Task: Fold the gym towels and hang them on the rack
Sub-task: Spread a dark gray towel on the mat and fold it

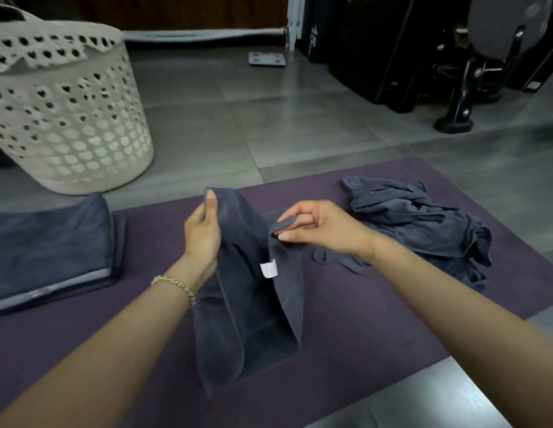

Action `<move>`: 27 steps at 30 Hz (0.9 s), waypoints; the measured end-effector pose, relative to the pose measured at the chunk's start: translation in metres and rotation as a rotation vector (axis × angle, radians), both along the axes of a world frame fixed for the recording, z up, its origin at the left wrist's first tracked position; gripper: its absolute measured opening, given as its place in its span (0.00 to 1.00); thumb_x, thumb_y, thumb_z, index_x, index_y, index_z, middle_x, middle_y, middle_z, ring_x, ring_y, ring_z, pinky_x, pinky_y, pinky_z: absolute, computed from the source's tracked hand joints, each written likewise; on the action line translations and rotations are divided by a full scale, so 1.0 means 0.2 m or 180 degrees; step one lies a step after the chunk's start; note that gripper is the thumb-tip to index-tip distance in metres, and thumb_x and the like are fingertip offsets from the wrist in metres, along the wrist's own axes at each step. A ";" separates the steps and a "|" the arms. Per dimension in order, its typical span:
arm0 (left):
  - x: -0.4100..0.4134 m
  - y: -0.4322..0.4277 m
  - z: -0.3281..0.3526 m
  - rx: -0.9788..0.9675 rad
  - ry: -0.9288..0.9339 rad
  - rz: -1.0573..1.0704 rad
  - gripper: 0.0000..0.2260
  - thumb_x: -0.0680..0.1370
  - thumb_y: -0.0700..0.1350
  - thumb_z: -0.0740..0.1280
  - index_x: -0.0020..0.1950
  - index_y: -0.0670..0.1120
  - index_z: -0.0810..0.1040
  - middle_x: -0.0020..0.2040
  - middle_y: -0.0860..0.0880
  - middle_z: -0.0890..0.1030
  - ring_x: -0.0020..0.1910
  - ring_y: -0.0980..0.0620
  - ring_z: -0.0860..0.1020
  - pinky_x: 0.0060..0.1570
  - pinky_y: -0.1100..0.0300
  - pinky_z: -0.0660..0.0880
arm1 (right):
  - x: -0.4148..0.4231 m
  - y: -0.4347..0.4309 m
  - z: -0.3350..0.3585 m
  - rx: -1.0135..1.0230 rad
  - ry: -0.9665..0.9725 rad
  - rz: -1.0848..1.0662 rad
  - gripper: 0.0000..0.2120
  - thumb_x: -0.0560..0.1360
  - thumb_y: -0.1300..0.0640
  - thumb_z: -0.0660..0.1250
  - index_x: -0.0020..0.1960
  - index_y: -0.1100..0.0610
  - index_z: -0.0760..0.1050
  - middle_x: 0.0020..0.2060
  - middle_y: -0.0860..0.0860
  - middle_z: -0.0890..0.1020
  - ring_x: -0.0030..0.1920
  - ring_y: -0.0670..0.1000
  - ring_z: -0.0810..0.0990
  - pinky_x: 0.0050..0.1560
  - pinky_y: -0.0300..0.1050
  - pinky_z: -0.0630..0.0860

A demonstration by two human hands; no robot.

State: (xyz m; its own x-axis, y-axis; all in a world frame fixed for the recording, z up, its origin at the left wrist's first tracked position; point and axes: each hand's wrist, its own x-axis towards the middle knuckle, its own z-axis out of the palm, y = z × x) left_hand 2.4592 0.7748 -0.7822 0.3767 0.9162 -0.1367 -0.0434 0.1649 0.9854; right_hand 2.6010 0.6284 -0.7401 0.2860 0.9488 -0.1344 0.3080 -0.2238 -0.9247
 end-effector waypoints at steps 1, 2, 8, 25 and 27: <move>-0.06 0.04 0.06 0.0061 -0.0048 0.0021 0.15 0.81 0.55 0.58 0.42 0.50 0.77 0.41 0.52 0.80 0.41 0.58 0.78 0.38 0.70 0.76 | -0.07 0.05 0.07 -0.0025 -0.0047 0.0214 0.08 0.73 0.64 0.71 0.52 0.60 0.78 0.44 0.56 0.85 0.45 0.49 0.82 0.52 0.41 0.78; -0.12 0.08 0.12 0.0111 -0.0075 0.0045 0.15 0.81 0.55 0.58 0.42 0.51 0.77 0.41 0.54 0.80 0.41 0.59 0.78 0.38 0.71 0.76 | -0.14 0.10 0.13 -0.0009 -0.0143 0.0407 0.06 0.73 0.64 0.70 0.50 0.59 0.79 0.44 0.57 0.85 0.45 0.49 0.82 0.51 0.41 0.79; -0.48 0.27 0.31 0.0369 -0.0058 -0.0117 0.17 0.81 0.56 0.57 0.52 0.47 0.81 0.52 0.45 0.84 0.55 0.48 0.81 0.60 0.52 0.75 | -0.52 0.36 0.45 0.0629 -0.0455 0.0767 0.05 0.73 0.57 0.71 0.38 0.51 0.81 0.31 0.50 0.82 0.33 0.44 0.78 0.39 0.34 0.74; -0.71 0.24 0.21 0.1375 0.0398 -0.1238 0.18 0.81 0.49 0.58 0.44 0.36 0.77 0.36 0.43 0.80 0.36 0.53 0.76 0.39 0.56 0.73 | -0.68 0.69 0.21 0.0328 0.0516 -0.0091 0.08 0.73 0.55 0.72 0.44 0.61 0.82 0.34 0.49 0.84 0.35 0.42 0.81 0.37 0.32 0.74; -0.71 0.26 0.19 0.1493 0.0519 -0.1101 0.21 0.81 0.51 0.59 0.41 0.33 0.74 0.33 0.42 0.74 0.33 0.52 0.70 0.35 0.55 0.68 | -0.68 0.68 0.18 0.0219 0.0791 -0.0161 0.05 0.73 0.55 0.71 0.43 0.57 0.81 0.32 0.47 0.83 0.32 0.40 0.80 0.35 0.31 0.73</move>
State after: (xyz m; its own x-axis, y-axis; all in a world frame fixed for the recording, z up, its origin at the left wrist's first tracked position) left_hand 2.3173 0.8264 -0.7435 0.6716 0.7208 0.1712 0.0931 -0.3113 0.9458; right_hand 2.4650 0.7647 -0.7042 0.2997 0.9434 -0.1421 0.0595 -0.1671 -0.9841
